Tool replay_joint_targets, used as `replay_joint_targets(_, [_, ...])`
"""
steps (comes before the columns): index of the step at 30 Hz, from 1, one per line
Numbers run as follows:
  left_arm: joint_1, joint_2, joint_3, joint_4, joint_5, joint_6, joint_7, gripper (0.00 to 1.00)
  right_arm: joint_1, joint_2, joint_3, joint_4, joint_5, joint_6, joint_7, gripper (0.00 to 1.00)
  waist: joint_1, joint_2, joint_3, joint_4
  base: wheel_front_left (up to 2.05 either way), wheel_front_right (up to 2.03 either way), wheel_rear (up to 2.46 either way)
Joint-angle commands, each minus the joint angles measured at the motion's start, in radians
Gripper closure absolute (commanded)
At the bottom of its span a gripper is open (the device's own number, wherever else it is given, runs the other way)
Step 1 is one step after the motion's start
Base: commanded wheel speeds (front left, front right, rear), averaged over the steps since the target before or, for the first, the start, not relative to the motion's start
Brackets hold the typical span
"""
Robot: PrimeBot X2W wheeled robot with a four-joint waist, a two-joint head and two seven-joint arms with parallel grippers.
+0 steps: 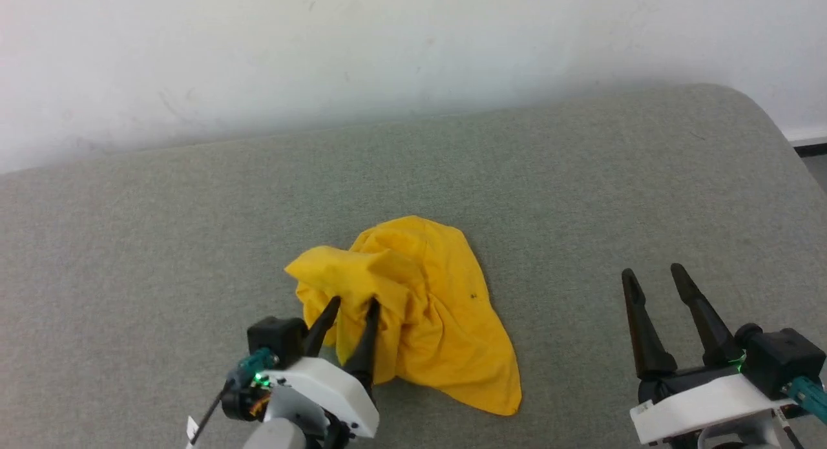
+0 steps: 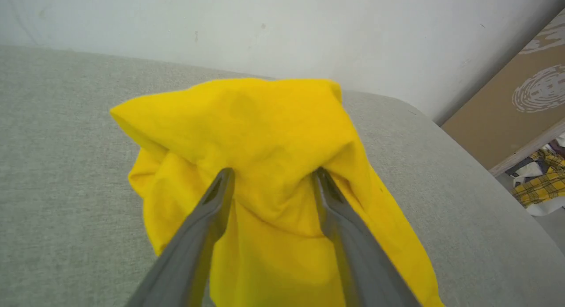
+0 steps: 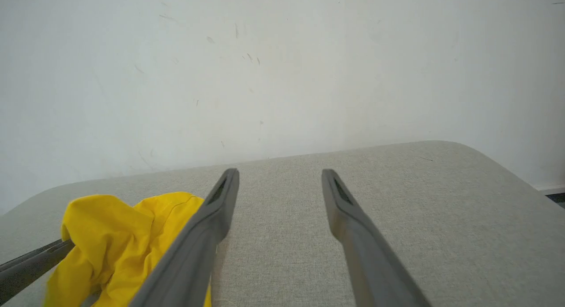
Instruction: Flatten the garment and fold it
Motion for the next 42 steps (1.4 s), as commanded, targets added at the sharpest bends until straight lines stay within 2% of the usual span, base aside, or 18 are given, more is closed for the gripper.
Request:
replay_joint_targets(1, [-0.008,-0.015,-0.016,0.025,0.008,-0.023,-0.048,0.0,-0.014,0.002,0.006,0.003,-0.007,-0.001,-0.001,0.0,-0.0001,0.0,-0.003,0.026,0.0,0.0,0.0])
replay_joint_targets(5, [-0.017,-0.024,-0.013,-0.005,0.043,-0.025,-0.112,0.0,-0.011,0.002,0.01,0.003,-0.018,-0.001,0.003,0.0,-0.0001,0.0,-0.014,0.049,0.0,0.0,0.0])
replay_joint_targets(13, [0.038,0.009,0.062,-0.21,0.133,0.026,-0.128,0.0,0.008,0.002,0.006,-0.006,-0.03,-0.001,0.019,0.0,-0.0001,0.0,-0.035,0.087,0.0,0.0,0.0])
replay_joint_targets(19, [0.107,0.08,0.149,-0.22,0.145,0.092,-0.123,0.0,0.023,0.002,0.008,-0.01,-0.05,-0.001,0.048,0.0,-0.0001,0.0,-0.052,0.102,0.0,0.0,0.0])
replay_joint_targets(24, [0.186,0.121,0.2,-0.226,0.126,0.122,-0.112,0.0,0.044,0.002,-0.009,-0.012,-0.076,-0.001,0.078,0.0,-0.0001,0.0,-0.066,0.101,0.0,0.0,0.0])
replay_joint_targets(28, [0.234,0.134,0.216,-0.251,0.114,0.127,-0.113,0.0,0.063,0.002,-0.03,-0.011,-0.077,-0.001,0.117,0.0,-0.0001,0.0,-0.07,0.108,0.0,0.0,0.0])
replay_joint_targets(34, [0.261,0.133,0.211,-0.275,0.096,0.118,-0.111,0.0,0.059,-0.005,-0.019,0.061,-0.064,-0.001,0.345,0.0,-0.0001,0.0,-0.064,0.124,0.0,0.0,0.0])
replay_joint_targets(38, [0.25,0.125,0.204,-0.281,0.088,0.11,-0.112,0.0,0.022,-0.067,0.076,0.127,-0.012,-0.001,0.538,0.0,-0.0001,0.0,-0.052,0.151,0.0,0.0,0.0])
replay_joint_targets(42, [0.232,0.113,0.189,-0.29,0.094,0.106,-0.115,0.0,-0.044,-0.112,0.159,0.189,0.059,-0.001,0.652,0.0,-0.0001,0.0,-0.038,0.183,0.0,0.0,0.0])
